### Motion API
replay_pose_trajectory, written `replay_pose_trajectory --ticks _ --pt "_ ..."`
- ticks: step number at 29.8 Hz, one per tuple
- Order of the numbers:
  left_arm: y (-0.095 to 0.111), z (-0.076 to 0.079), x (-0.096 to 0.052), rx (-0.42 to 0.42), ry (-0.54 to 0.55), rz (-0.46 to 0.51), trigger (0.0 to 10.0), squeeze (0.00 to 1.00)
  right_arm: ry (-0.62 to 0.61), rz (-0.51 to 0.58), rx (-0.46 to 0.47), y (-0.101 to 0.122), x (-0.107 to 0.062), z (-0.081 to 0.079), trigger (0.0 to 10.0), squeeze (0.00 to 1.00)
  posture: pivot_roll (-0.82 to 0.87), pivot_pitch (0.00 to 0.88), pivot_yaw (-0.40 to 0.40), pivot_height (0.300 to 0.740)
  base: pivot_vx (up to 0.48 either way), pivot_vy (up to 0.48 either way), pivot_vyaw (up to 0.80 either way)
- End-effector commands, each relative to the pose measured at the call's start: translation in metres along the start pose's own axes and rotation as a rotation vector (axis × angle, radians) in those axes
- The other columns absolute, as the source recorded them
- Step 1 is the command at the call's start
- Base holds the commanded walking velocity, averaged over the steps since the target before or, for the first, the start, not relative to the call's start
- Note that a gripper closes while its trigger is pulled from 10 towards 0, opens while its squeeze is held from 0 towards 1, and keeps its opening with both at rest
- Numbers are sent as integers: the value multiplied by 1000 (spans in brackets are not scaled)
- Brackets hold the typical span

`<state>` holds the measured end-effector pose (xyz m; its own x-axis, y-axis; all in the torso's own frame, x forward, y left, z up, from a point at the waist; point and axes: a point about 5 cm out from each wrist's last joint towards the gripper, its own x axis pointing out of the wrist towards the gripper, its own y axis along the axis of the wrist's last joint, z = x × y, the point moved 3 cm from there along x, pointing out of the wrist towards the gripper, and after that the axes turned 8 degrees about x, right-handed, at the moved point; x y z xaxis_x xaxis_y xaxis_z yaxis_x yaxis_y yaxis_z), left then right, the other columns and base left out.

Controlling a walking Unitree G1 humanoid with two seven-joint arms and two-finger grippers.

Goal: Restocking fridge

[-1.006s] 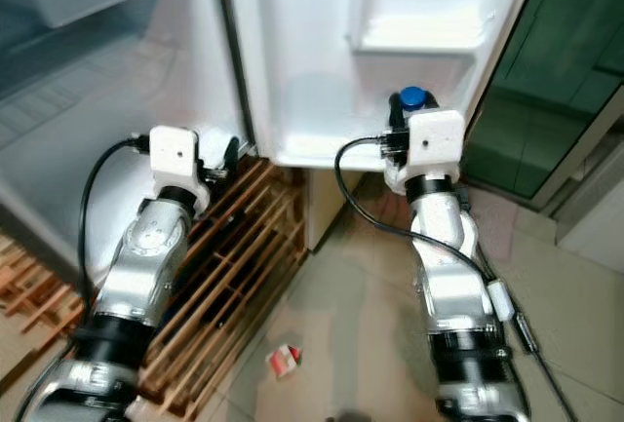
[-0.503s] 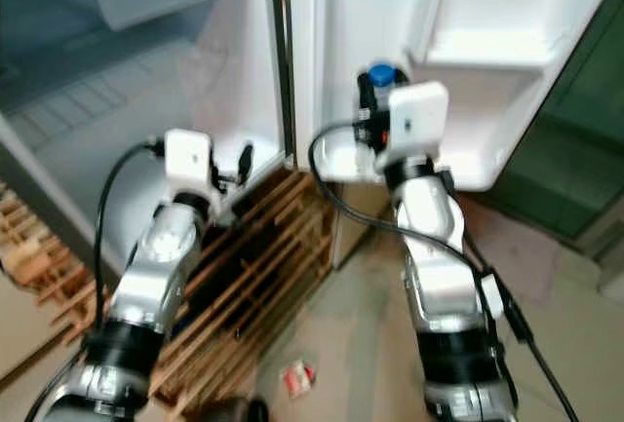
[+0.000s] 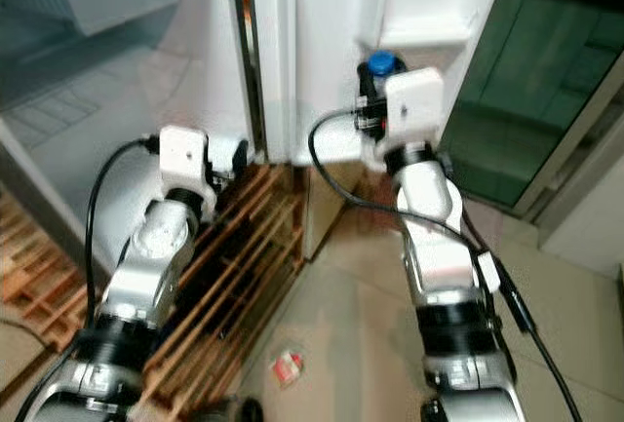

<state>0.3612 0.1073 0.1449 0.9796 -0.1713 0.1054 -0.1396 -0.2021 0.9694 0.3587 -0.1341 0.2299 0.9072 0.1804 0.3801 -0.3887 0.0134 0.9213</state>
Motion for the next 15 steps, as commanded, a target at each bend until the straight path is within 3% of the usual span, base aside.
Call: replay_pose_trajectory --ticks 1,15 --pt "6 0 1 -3 -2 25 10000 0 -19 55 -21 12 9 6 0 0 70 0 25 740 454 0 0" --pt "7 7 -2 -5 -5 25 10000 0 -2 83 -18 19 24 6 0 0 73 0 24 740 469 0 0"
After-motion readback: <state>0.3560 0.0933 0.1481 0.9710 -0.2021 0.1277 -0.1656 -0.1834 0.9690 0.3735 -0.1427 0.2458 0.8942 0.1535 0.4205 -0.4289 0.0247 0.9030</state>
